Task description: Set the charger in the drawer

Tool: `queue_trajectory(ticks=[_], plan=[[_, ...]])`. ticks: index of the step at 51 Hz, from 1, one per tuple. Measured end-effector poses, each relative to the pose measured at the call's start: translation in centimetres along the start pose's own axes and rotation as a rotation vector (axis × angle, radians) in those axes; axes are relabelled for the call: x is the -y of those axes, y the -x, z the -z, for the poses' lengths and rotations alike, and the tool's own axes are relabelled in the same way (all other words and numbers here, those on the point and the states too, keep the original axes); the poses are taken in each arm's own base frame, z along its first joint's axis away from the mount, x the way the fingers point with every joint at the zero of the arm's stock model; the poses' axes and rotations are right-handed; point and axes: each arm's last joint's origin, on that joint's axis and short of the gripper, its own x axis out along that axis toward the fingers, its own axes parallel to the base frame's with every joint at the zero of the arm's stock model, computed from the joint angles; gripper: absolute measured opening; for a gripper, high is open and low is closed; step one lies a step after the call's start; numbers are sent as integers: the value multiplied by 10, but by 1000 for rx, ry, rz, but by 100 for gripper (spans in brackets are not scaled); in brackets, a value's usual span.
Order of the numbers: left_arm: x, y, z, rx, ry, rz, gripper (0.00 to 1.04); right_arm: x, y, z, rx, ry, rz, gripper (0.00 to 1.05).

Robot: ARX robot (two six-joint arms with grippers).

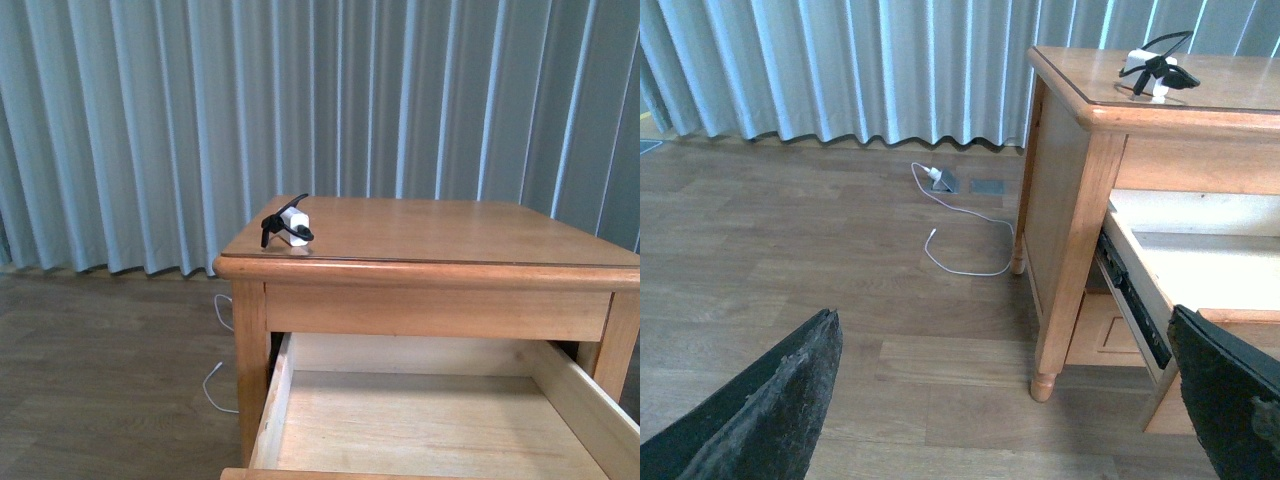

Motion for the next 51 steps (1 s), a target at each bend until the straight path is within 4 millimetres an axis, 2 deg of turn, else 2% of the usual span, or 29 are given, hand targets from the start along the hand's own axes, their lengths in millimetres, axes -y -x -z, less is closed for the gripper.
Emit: queue_trajectory(ticks=[51], plan=[[0, 0, 0, 0, 0, 0, 99, 0, 0, 0, 0, 0, 0, 97]])
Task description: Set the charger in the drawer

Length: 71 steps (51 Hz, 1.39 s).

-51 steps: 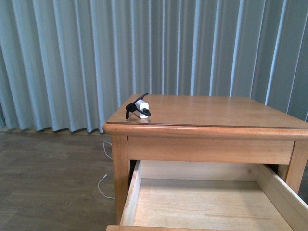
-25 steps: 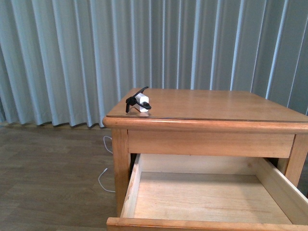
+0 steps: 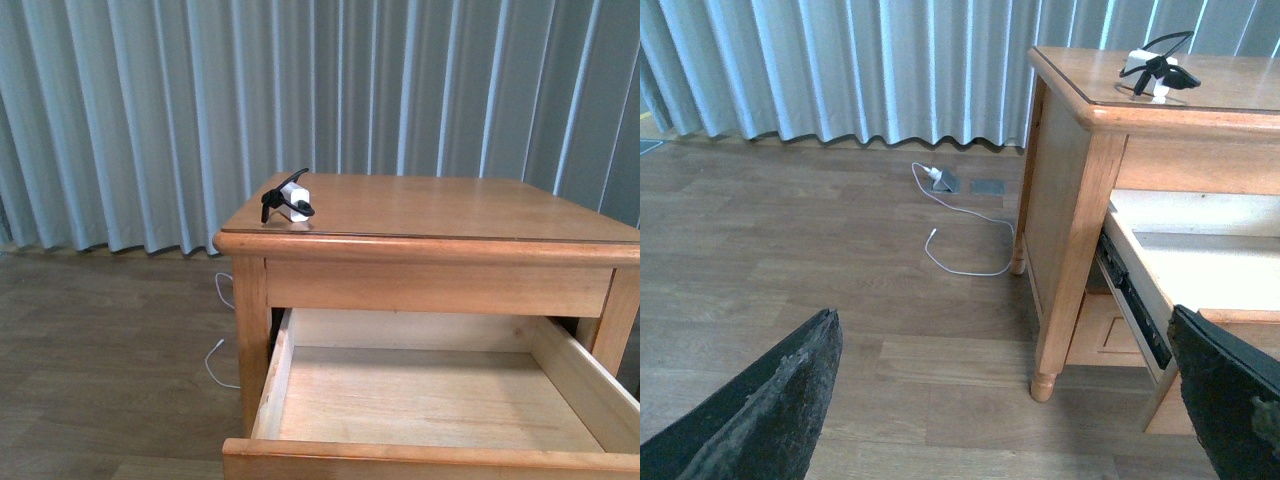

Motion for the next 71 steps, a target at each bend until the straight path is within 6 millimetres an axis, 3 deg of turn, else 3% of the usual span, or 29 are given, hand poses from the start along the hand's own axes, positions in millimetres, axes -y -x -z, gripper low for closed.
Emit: queue_trajectory(ticks=[30, 38, 45, 57, 71], plan=[[0, 0, 0, 0, 0, 0, 99, 0, 0, 0, 0, 0, 0, 97], [-2, -4, 1, -12, 56, -296, 99, 0, 0, 0, 0, 0, 1, 97], [-1, -15, -2, -33, 85, -292, 99, 0, 0, 0, 0, 0, 0, 97], [12, -60, -40, -46, 83, -141, 99, 0, 0, 0, 0, 0, 0, 97], [63, -162, -89, -94, 40, 80, 99, 0, 0, 0, 0, -3, 0, 97]])
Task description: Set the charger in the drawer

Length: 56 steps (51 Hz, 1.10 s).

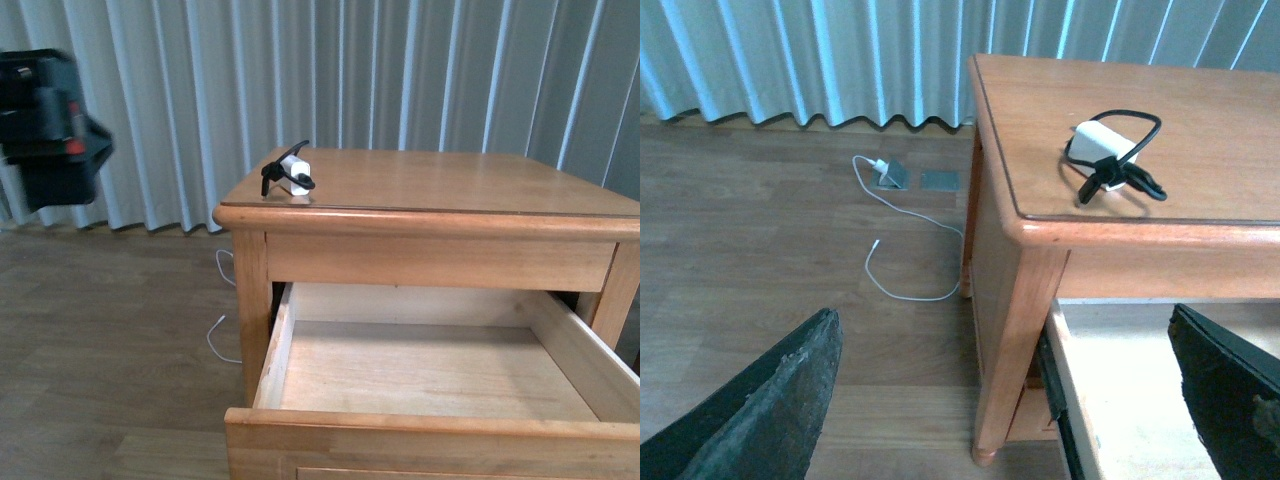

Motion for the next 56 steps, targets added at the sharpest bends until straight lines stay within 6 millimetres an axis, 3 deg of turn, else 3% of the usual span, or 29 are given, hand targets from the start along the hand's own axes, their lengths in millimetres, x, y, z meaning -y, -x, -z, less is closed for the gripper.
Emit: queue_trajectory(ticks=[19, 31, 43, 56], plan=[[37, -101, -22, -19, 59, 60, 99, 0, 0, 0, 0, -3, 0, 97], [69, -163, -9, -45, 56, 63, 99, 0, 0, 0, 0, -3, 0, 97], [81, -197, 9, -83, 48, 40, 99, 0, 0, 0, 0, -3, 0, 97], [94, -212, 14, -95, 43, 50, 99, 0, 0, 0, 0, -3, 0, 97]])
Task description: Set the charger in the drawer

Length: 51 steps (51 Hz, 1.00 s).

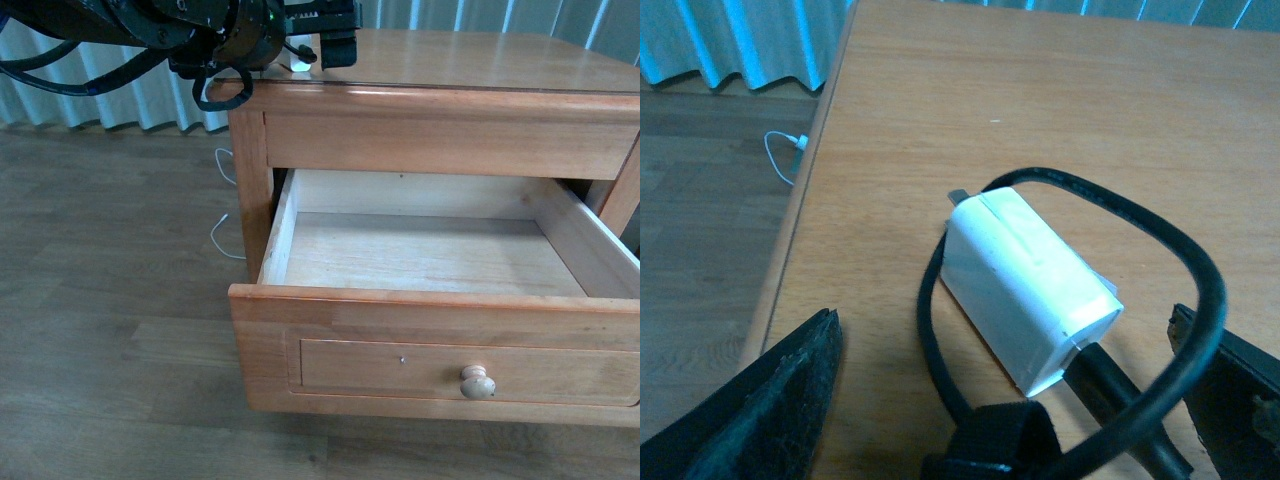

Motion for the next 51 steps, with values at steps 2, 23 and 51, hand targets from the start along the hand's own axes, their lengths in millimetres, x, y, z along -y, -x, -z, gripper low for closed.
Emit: queue_trajectory(ticks=[2, 23, 51], plan=[[2, -1, 1, -2, -1, 3, 99, 0, 0, 0, 0, 0, 0, 97], [11, -7, 6, -19, -16, 9, 60, 0, 0, 0, 0, 0, 0, 97], [2, 23, -3, 29, 0, 17, 22, 0, 0, 0, 0, 0, 0, 97]])
